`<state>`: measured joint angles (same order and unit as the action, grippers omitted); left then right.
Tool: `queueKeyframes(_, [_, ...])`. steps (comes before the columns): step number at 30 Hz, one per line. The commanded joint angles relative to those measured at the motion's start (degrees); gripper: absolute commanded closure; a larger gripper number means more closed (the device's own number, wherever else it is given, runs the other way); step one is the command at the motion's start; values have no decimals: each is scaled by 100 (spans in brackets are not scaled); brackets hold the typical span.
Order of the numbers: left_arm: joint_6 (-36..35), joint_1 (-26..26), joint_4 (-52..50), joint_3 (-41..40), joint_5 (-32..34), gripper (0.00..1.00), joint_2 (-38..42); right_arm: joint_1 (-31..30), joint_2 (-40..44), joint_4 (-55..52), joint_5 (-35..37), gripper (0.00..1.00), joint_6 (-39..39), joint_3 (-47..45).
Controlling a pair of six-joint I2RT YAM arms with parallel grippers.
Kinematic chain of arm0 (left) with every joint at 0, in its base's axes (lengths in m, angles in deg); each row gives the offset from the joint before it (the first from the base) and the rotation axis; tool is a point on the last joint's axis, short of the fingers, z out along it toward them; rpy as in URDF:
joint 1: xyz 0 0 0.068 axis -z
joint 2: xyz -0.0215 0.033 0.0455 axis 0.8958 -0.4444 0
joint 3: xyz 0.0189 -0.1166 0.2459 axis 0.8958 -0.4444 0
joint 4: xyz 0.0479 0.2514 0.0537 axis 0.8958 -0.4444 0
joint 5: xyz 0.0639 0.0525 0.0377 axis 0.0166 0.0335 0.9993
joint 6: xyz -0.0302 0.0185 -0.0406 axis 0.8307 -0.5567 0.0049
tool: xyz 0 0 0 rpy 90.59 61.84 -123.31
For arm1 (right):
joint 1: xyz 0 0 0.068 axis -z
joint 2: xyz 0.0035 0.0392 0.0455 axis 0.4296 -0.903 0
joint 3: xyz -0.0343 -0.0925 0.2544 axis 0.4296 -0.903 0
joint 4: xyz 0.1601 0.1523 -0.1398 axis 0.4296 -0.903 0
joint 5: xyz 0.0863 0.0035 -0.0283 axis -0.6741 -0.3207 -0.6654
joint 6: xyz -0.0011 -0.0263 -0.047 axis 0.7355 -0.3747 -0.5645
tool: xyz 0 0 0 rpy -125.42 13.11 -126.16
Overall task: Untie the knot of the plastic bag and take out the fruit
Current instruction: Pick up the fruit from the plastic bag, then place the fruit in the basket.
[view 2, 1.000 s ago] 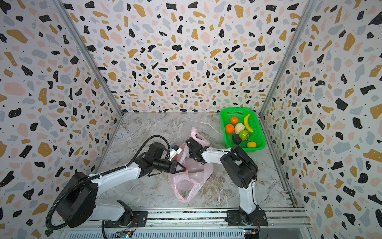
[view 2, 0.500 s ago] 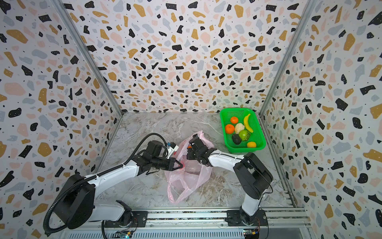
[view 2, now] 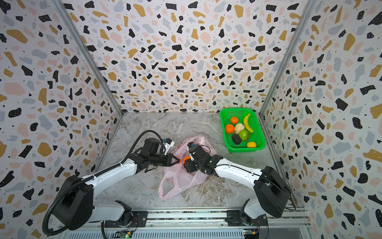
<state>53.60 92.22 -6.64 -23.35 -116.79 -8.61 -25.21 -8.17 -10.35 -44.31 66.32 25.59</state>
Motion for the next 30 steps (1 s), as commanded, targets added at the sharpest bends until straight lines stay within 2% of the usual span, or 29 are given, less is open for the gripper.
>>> queueKeyframes(1, [-138,-36,-76,195,100,100,-31,-15,245,-573,-188,56,-363,230])
queueKeyframes(6, [-182,-39,-139,174,185,100,-40,-21,554,-898,-422,56,-620,575])
queueKeyframes(19, [-270,-39,-372,266,466,100,-101,99,854,-1861,-558,56,-942,2362])
queueKeyframes(22, [-275,-34,-392,248,519,100,-62,474,899,-1945,-670,56,-995,2641])
queueKeyframes(30, [-401,-39,-511,292,629,100,-33,2251,813,-1630,-1094,55,-1257,2741])
